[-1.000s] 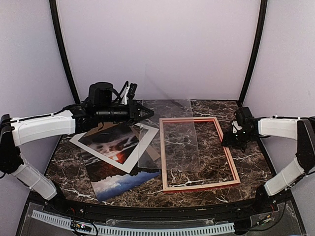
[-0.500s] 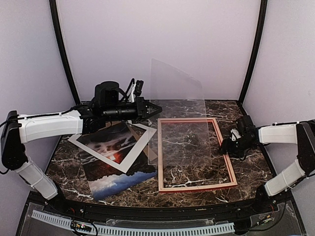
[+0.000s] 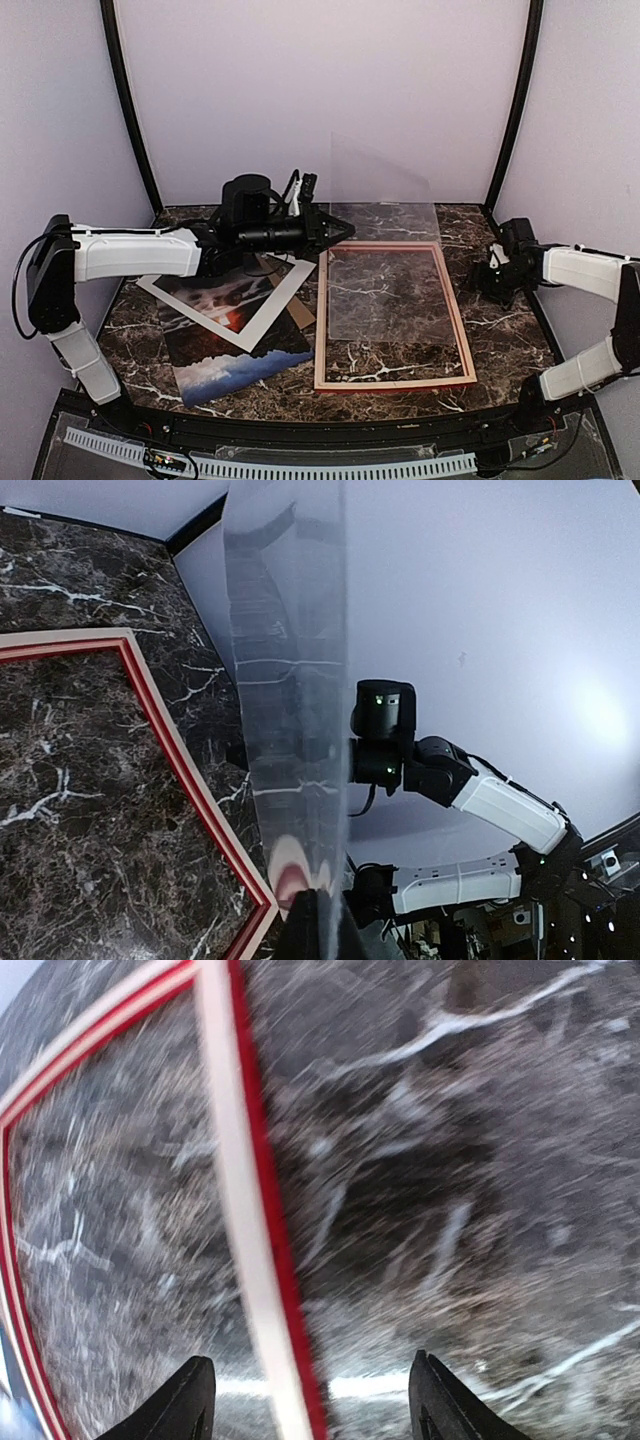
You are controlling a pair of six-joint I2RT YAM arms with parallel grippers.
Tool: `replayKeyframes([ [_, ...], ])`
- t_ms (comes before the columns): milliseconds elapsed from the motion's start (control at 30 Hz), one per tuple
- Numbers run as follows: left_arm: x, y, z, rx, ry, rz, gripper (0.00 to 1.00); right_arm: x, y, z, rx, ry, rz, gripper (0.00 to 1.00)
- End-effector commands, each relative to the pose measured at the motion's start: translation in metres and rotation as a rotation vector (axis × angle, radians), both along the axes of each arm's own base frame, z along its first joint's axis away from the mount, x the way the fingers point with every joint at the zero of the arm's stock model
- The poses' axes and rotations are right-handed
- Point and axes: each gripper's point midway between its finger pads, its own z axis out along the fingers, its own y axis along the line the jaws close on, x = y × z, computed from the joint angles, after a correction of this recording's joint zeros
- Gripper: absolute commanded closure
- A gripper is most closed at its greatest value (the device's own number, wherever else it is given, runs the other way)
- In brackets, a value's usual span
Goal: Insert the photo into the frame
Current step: Place the glass panel in the frame body.
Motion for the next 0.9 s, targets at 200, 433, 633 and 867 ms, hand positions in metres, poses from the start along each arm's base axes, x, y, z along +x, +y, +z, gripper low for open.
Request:
replayKeyframes([
  [200, -0.008, -0.043, 0.023, -0.177, 0.068, -0.081, 1.0, 0.021, -0.1, 0.061, -0.044, -0.182, -0.293, 0.32],
  [433, 0.006, -0.051, -0.063, -0.046, 0.226, -0.027, 1.0, 0.028, -0.089, 0.083, 0.004, -0.246, -0.234, 0.31],
  [633, 0.01, -0.042, -0.127, 0.081, 0.286, 0.027, 1.0, 0.03, -0.057, 0.07, 0.061, -0.218, -0.099, 0.3],
  [867, 0.018, -0.029, -0.165, 0.2, 0.28, 0.07, 1.0, 0.03, -0.016, 0.053, 0.094, -0.182, 0.036, 0.23],
])
